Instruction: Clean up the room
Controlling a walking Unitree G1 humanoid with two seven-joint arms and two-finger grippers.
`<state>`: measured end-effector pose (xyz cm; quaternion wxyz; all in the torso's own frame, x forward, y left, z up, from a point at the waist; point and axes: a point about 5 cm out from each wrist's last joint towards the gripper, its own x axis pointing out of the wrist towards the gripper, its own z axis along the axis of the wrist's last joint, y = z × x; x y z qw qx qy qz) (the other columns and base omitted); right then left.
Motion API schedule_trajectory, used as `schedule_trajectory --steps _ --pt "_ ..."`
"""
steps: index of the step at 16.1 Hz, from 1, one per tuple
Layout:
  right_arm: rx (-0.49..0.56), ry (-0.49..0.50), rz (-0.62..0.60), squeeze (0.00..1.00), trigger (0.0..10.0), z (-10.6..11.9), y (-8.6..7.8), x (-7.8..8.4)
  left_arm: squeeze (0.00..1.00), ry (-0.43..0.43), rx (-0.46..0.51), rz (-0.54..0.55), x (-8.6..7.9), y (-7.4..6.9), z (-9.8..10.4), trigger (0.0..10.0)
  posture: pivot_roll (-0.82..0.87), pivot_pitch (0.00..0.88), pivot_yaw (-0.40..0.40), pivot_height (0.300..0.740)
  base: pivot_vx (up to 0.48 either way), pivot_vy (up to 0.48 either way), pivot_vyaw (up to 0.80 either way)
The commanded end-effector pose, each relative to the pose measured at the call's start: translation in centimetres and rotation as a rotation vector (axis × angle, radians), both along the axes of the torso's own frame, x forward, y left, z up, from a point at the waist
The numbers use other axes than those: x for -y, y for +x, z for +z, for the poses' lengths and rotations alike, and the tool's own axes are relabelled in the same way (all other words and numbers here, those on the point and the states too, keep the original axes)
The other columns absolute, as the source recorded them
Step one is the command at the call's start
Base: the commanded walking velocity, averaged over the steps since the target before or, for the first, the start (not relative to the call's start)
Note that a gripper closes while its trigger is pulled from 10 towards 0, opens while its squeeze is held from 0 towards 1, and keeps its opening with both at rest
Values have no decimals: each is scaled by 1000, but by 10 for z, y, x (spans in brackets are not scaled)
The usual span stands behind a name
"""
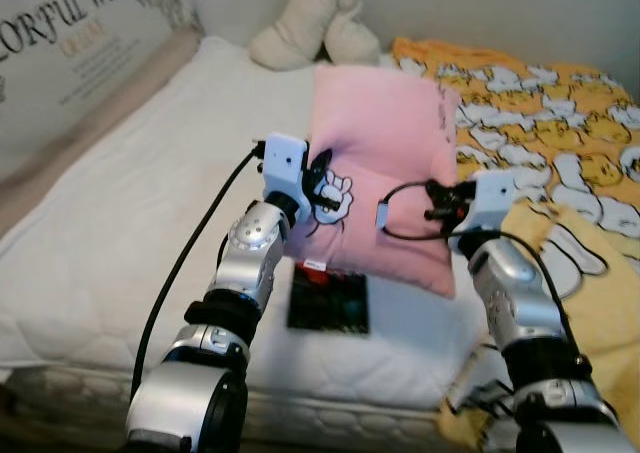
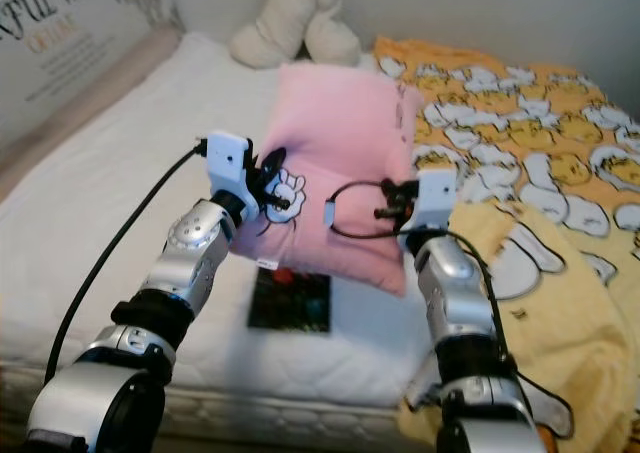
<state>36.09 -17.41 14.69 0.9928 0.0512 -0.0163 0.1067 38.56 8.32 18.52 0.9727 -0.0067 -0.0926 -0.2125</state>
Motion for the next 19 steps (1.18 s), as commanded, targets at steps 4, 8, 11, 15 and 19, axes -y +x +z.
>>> schedule_trajectory --steps 4,8,11,15,19 --pt "-19 9 -60 0 10000 -3 -3 10 0 -44 -31 89 -13 2 -4 10000 53 0 28 740 180 416 0" --pt "-47 -18 -43 0 10000 -7 -3 8 0 -34 -36 98 -12 1 -8 10000 62 0 18 740 181 417 473" --pt "-63 -32 -29 0 10000 -9 -1 6 0 -44 -40 108 -11 1 -9 10000 64 0 17 740 241 416 456" --pt "-73 -51 -17 0 10000 -10 0 3 0 -56 -48 102 -4 -2 -12 10000 71 0 5 740 244 413 453" --pt "-77 -35 -24 0 10000 -11 1 4 0 -52 -50 108 -5 -1 -11 10000 73 0 6 740 249 410 122"
